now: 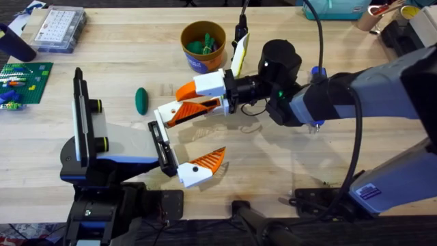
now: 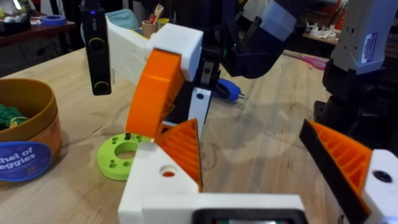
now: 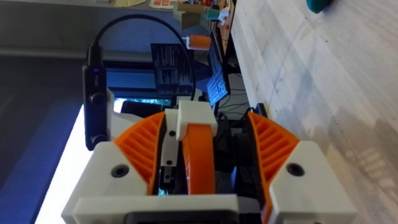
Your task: Pick up the gripper from the table and insert it into the empty holder that is missing its gripper. Then pick up a screw, insert it into the mounting hole, and use the screwdriver to tighten it. Finally, clean up the table by picking up the vegetable and placing it into the bucket.
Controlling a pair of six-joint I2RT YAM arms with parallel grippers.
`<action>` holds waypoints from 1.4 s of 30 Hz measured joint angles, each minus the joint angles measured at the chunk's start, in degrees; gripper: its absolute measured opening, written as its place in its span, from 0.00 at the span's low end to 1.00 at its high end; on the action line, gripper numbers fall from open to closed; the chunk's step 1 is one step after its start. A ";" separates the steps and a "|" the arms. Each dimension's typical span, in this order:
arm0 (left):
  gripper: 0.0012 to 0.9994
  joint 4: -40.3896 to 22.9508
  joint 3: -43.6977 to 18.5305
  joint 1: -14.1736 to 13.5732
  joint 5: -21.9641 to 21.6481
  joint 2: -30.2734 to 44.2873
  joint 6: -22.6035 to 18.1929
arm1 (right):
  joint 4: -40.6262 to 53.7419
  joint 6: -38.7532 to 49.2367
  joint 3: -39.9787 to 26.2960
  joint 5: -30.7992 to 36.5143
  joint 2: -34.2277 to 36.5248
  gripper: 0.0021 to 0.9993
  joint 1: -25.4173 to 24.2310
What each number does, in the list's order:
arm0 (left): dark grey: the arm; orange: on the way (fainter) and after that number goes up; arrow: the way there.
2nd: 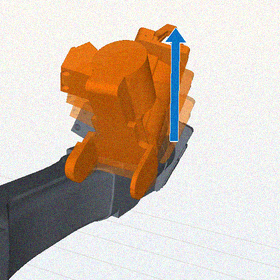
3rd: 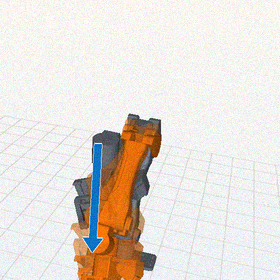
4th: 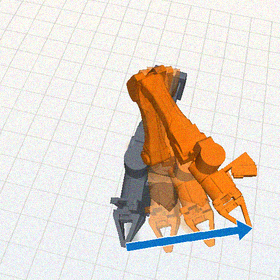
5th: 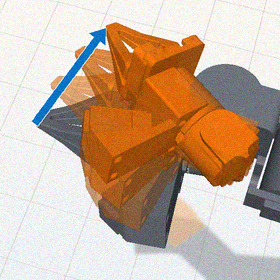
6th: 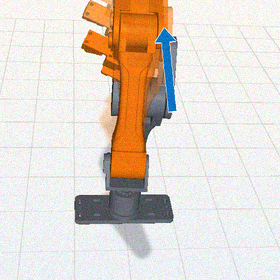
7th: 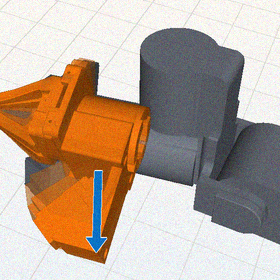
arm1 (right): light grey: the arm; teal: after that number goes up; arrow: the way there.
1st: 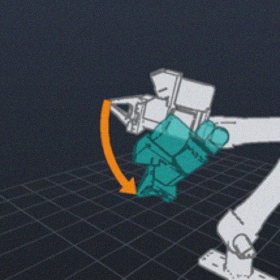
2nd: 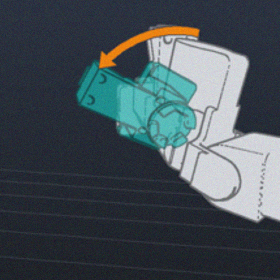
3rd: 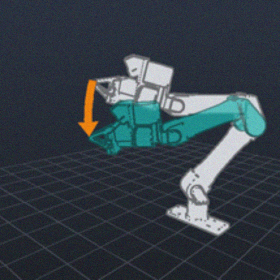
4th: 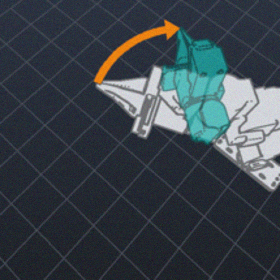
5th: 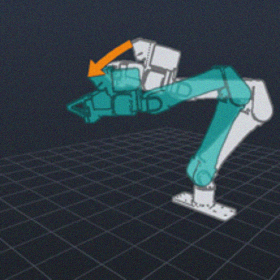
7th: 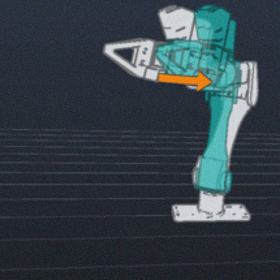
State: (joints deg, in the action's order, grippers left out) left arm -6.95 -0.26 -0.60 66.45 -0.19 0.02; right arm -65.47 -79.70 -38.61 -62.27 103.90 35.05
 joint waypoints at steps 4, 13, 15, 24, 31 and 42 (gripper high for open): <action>0.99 0.23 -0.04 0.00 0.02 0.19 0.03 | 0.99 -0.22 0.00 0.06 0.00 0.73 -0.07; 0.99 0.20 -0.04 0.00 0.01 0.19 0.03 | 0.25 -0.25 0.00 -2.26 0.00 0.73 -1.74; 0.99 0.20 -0.04 0.00 0.02 0.20 0.03 | -1.26 -0.45 0.05 -3.25 0.00 0.73 -2.30; 0.99 0.24 -0.04 0.00 -0.03 0.19 0.05 | -7.11 -2.60 0.26 -6.45 0.01 0.73 -2.61; 0.99 0.40 -0.04 0.00 -0.80 0.19 0.05 | -7.17 -3.03 2.23 -7.10 0.00 0.73 -2.61; 0.99 0.77 -0.04 0.00 -2.92 0.20 0.05 | -7.19 -3.01 2.44 -7.29 0.01 0.73 -2.61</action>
State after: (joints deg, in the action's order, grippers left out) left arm -6.18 -0.30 -0.60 63.53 0.01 0.08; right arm -72.66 -82.72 -36.17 -69.56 103.91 32.45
